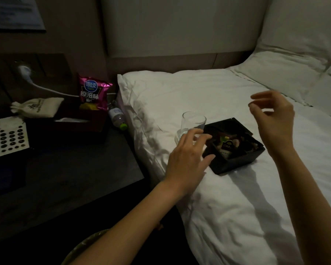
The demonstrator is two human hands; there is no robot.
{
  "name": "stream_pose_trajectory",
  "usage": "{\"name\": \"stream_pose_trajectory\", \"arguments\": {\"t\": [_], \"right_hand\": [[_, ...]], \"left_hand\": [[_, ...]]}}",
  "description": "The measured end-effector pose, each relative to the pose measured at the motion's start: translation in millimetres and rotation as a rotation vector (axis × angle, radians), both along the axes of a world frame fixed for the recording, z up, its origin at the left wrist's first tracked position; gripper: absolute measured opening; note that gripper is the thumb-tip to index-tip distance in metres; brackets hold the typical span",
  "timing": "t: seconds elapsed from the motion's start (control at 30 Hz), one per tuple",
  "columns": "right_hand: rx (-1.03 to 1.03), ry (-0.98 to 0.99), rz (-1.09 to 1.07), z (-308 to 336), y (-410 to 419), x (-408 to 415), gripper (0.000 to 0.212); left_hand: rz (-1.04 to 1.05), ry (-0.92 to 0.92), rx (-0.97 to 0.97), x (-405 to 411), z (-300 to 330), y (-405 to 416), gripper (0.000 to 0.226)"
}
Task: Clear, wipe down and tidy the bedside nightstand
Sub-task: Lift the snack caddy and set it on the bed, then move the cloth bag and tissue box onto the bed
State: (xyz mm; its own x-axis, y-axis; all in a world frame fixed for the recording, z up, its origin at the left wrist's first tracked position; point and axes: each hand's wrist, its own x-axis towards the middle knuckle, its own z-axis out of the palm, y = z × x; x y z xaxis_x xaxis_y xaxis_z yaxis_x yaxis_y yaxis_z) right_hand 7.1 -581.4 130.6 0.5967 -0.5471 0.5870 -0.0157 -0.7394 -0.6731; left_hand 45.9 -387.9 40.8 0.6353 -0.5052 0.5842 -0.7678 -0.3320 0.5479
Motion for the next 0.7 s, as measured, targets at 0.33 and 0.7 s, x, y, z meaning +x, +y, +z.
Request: {"name": "stream_pose_trajectory", "arguments": {"t": [0.33, 0.7], "right_hand": [[-0.007, 0.146, 0.569, -16.2, 184.1, 118.6, 0.007], [-0.294, 0.704, 0.829, -118.4, 293.3, 258.3, 0.050]], "left_hand": [[0.352, 0.196, -0.093, 93.8, -14.8, 146.2, 0.018], [0.707, 0.703, -0.458, 216.0, -61.6, 303.1, 0.030]]}}
